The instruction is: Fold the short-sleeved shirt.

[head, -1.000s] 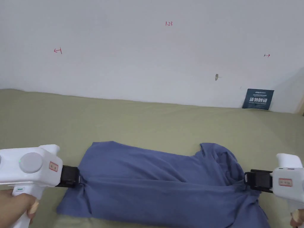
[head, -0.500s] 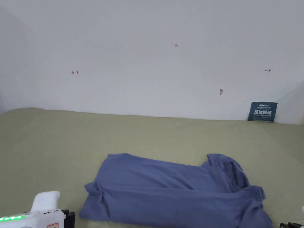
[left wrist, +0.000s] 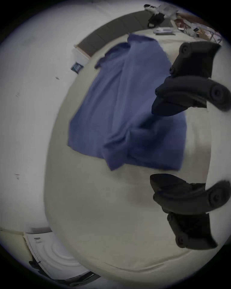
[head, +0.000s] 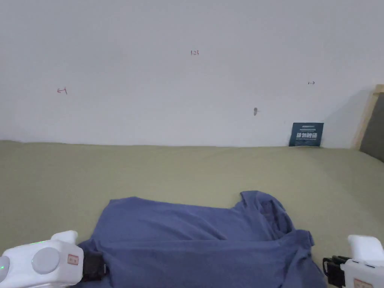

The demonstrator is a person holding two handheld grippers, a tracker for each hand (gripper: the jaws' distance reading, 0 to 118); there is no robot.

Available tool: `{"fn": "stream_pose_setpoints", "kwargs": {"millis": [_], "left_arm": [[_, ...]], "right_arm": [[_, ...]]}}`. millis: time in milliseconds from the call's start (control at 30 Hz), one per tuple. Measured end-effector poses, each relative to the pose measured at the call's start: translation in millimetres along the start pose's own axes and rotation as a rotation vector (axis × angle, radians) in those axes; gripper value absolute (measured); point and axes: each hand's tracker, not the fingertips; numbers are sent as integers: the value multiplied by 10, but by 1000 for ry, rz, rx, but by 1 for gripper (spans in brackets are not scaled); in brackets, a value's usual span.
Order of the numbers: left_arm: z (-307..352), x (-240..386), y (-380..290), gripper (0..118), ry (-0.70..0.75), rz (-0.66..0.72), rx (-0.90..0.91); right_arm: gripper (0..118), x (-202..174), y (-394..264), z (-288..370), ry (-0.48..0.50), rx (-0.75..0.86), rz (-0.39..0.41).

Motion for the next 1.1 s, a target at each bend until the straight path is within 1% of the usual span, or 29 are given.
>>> {"fn": "stream_pose_setpoints", "kwargs": {"millis": [33,67,100,133,167,200,233,267,300,333,367,400,433,467,500,533,567,600,633,667,700,800,933,1033,1100], "left_arm": [[-64,14,-43,82,24,-9,-10],[-99,1,-75,77,14,-23,-4],[-27,6,-111,67,63,-41,47],[25,-1,-117,47,77,-35,81],[59,-41,-138,25,38,-14,89],[64,-92,-131,7,-16,19,88],[63,-126,-128,7,-33,48,84],[33,-144,-118,7,-37,54,70],[27,-172,-119,7,-39,48,69],[27,-163,-129,7,-37,42,76],[25,-157,-138,7,-38,39,78],[28,-152,-148,7,-37,36,83],[42,-146,-160,7,-38,36,85],[44,-147,-162,7,-39,38,84],[43,-153,-165,7,-42,40,83],[45,-163,-166,7,-44,44,82],[66,-170,-166,7,-48,50,82],[86,-176,-168,7,-52,50,83],[106,-171,-170,7,-52,48,86],[130,-165,-164,7,-52,35,93],[163,-147,-152,7,-51,20,100],[305,-133,-136,7,-57,16,126],[507,-156,-142,6,-85,16,135],[701,-119,-254,6,-80,-9,128],[809,-139,-346,6,-73,-6,120]], "right_arm": [[0,20,1,-11,0,2,-2],[0,46,2,-32,-4,5,-2],[0,78,2,-64,-7,9,0],[0,99,5,-90,-6,11,7],[6,135,17,-146,-1,4,10],[28,162,30,-216,-2,-5,15],[72,193,48,-320,6,-38,19],[98,201,59,-428,26,-99,21],[104,226,54,-531,42,-132,0],[97,246,45,-594,57,-133,-21],[95,254,41,-691,58,-172,-27],[95,234,36,-792,41,-210,-31],[95,214,19,-884,20,-241,-19],[92,209,-4,-979,21,-276,-7],[77,208,-30,-1044,23,-290,-8],[43,179,-39,-1070,26,-300,-6],[21,161,-40,-1037,10,-304,6],[10,166,-39,-960,10,-272,9],[10,175,-20,-913,60,-237,-15],[10,143,5,-826,31,-246,-19],[10,134,23,-798,29,-246,-14],[10,142,80,-686,38,-214,3],[10,157,136,-491,61,-202,-12],[10,144,129,-331,65,-193,-8],[10,157,105,-225,65,-205,-20]]}}
